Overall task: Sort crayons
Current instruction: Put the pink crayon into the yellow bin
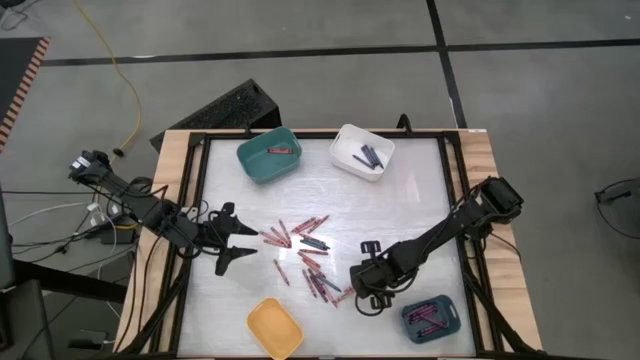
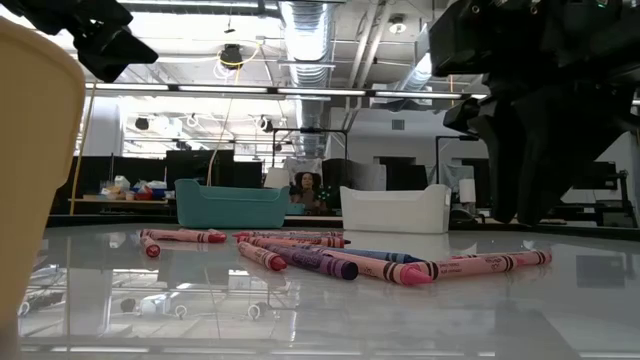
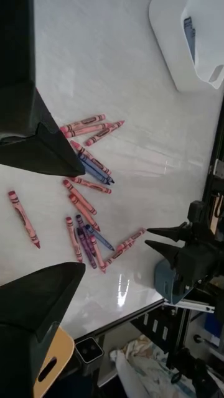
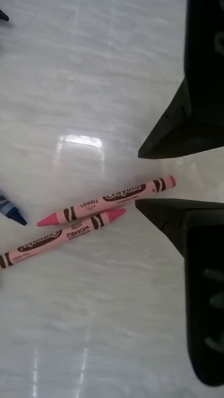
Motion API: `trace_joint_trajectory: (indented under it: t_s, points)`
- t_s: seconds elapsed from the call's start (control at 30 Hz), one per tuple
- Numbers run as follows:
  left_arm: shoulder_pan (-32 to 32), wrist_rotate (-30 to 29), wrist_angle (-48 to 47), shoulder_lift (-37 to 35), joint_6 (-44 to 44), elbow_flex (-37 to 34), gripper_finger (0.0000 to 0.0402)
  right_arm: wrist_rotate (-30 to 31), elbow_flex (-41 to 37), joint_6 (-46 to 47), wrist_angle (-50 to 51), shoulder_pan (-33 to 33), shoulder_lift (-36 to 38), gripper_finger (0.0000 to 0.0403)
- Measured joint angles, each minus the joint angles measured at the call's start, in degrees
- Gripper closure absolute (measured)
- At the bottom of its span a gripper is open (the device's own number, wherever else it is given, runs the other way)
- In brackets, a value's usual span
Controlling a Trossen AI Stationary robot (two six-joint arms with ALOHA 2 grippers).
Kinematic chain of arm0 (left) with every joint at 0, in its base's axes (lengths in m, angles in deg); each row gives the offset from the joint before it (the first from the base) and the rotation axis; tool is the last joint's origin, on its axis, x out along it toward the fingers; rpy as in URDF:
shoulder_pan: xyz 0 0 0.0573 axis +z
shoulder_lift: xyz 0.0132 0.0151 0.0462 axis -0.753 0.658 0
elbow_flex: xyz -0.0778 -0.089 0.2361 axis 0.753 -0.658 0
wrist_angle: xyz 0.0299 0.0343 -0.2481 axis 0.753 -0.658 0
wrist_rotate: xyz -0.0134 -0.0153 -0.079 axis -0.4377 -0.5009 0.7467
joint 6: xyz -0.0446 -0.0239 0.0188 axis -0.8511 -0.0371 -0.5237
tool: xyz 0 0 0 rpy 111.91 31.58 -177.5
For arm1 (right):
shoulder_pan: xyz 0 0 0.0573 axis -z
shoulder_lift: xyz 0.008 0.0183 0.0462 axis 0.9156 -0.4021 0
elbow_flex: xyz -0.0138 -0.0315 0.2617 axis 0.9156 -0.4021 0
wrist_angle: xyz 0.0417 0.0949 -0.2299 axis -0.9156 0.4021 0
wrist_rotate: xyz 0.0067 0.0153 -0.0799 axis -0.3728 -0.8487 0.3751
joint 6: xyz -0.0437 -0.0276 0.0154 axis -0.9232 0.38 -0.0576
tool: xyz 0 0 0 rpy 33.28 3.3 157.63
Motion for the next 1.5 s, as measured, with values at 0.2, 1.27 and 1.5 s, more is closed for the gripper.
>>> trace_joint_trajectory:
  t_s: [0.2, 1.27, 1.5]
  points:
    - [0.00, -0.04, 0.21, 0.00, 0.54, 0.00, 0.0174, -0.06, 0.00, -0.07, 0.00, 0.00, 0.00, 0.0296]
    - [0.00, -6.25, 6.90, 0.00, -0.83, 0.00, 0.0174, -3.00, 0.17, 1.88, -1.93, 1.09, 0.04, 0.0296]
    - [0.00, -6.23, 10.34, -0.02, -3.68, 0.02, 0.0174, -3.04, 2.82, 0.68, -1.27, 0.80, 0.09, 0.0296]
